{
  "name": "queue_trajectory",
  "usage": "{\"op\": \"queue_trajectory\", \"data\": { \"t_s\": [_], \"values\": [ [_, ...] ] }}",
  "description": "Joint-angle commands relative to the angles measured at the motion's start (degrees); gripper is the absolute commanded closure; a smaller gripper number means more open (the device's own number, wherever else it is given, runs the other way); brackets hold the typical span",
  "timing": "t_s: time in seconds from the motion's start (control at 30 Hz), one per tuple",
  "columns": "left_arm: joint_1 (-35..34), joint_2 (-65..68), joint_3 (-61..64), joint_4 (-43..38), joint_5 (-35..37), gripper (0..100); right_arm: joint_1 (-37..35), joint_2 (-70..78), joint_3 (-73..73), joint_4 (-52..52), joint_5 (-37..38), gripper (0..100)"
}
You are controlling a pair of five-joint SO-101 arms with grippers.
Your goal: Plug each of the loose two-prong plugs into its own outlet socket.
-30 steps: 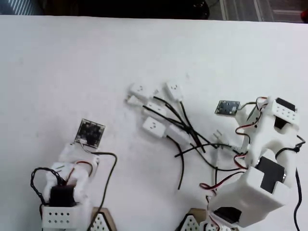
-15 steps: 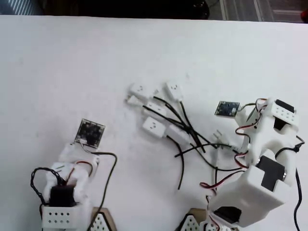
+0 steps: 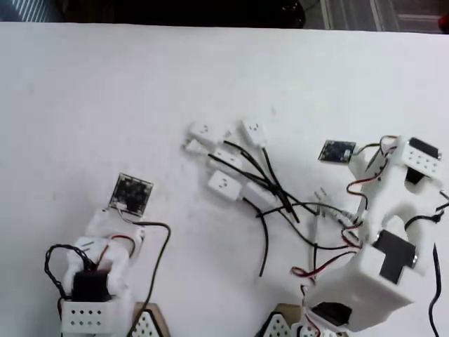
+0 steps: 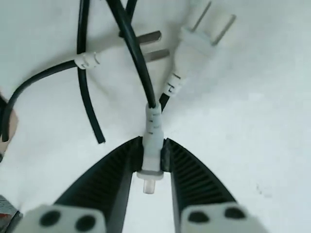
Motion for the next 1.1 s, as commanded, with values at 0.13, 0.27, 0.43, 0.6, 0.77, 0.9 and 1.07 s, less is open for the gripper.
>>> {"op": "queue_trajectory", "data": {
  "t_s": [0.13,0.27,0.43,0.6,0.77,0.9,1.07],
  "values": [
    [0.31,-0.4,-0.18,-0.88,-0.26,98,-0.84,-17.19,-5.98,13.05,-1.41,98.0],
    [0.4,-0.4,-0.18,-0.88,-0.26,98,-3.3,-25.27,-2.11,12.97,-8.35,98.1],
    [0.4,-0.4,-0.18,-0.88,-0.26,98,-10.24,-37.41,3.08,12.79,-19.78,98.1],
    [0.4,-0.4,-0.18,-0.88,-0.26,98,-19.74,-48.75,5.63,8.04,-41.58,97.7],
    [0.4,-0.4,-0.18,-0.88,-0.26,98,-30.2,-55.52,11.25,2.24,-61.98,94.3],
    [0.22,-0.4,-0.18,-0.88,-0.26,98,-37.76,-59.38,18.46,-5.41,-69.45,96.4],
    [0.13,-0.4,-0.18,-1.14,-0.26,98,-45.49,-65.98,29.54,-16.31,-80.44,98.1]
  ]
}}
